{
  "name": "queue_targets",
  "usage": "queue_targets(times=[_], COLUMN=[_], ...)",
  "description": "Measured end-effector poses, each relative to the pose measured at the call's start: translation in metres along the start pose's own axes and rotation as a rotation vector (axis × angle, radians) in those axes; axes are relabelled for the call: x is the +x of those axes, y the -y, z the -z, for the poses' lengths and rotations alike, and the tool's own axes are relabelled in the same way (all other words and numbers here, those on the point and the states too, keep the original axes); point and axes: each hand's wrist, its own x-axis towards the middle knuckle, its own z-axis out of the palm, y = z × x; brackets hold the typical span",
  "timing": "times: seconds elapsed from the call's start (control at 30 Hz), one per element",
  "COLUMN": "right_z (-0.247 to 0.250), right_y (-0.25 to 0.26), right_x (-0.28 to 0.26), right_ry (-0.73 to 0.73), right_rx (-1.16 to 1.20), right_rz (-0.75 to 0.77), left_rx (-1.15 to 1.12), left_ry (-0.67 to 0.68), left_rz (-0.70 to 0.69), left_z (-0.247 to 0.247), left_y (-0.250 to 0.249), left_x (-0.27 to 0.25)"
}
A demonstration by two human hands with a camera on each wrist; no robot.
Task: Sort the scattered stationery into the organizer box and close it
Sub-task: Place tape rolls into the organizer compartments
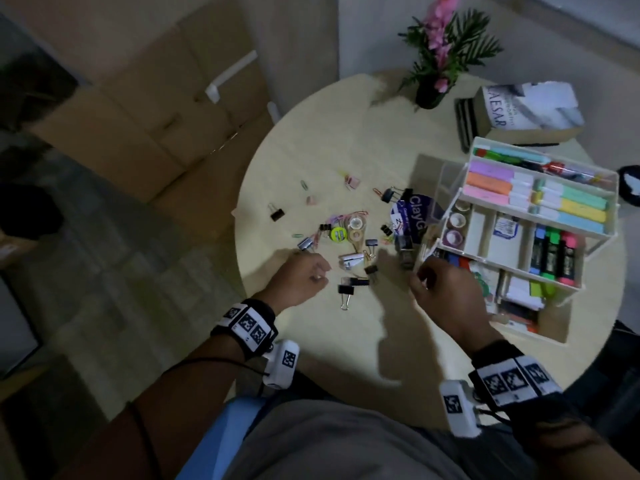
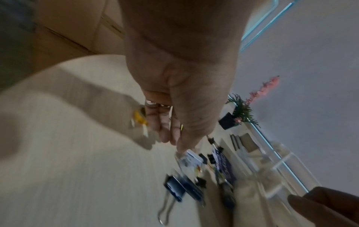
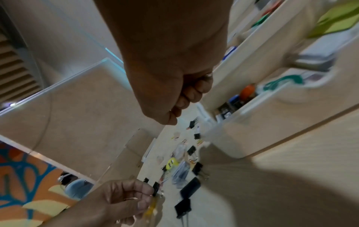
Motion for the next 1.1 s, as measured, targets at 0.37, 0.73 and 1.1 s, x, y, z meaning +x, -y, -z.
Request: queue_targets(times=[0.37, 0.73, 1.1], right_z=[-0.077, -0.112, -0.115], right_y=[0.071, 0.088, 0.089], right_x=[0.097, 0.127, 0.123], right_ry=[0.162, 0.154, -0.105], right_rx=[0.084, -0.083, 0.242], right_rz=[-0.029, -0.092, -0.231], left_rx=[-0.045, 0.146, 0.56], left_ry=[-0.05, 0.028, 0.055], left_rz=[0.056, -0.218, -0.507], left_z=[0.056, 0.072, 0.05], left_y=[0.058, 0.043, -0.005], left_x=[0.012, 0.033, 0.091])
